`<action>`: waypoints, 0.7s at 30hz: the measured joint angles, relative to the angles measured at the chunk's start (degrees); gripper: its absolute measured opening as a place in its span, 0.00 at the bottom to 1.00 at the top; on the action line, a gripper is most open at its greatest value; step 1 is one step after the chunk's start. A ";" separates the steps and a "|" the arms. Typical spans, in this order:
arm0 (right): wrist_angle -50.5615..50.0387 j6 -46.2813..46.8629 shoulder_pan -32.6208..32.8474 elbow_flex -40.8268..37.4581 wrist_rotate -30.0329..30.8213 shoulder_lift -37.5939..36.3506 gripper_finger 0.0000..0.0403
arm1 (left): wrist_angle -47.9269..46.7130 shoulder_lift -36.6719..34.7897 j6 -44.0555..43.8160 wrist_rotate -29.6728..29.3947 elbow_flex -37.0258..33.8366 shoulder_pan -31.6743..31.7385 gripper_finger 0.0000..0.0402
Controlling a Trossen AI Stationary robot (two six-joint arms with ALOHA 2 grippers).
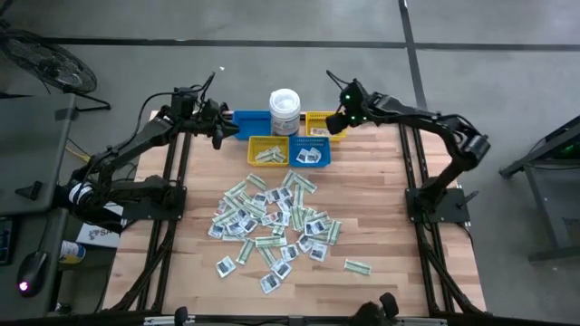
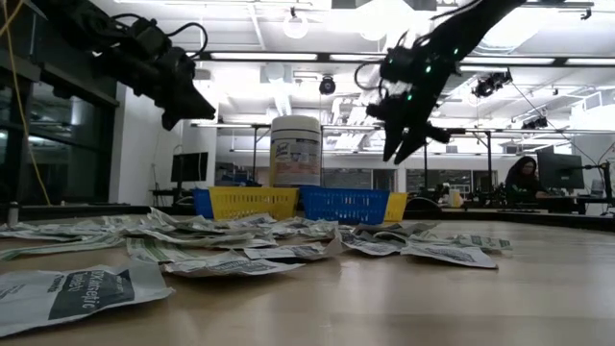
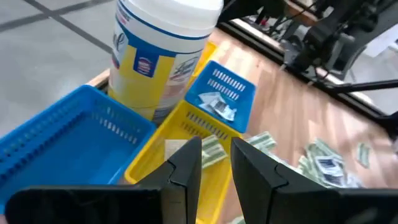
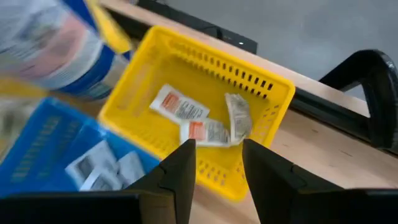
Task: Pick & Place First Aid Supplies
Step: Put the green bandage pad into the left yellow bin
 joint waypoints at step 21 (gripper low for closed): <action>-15.73 4.89 24.45 -10.07 -5.62 -20.12 0.31 | -1.69 -10.90 -16.44 -23.47 0.02 -26.68 0.22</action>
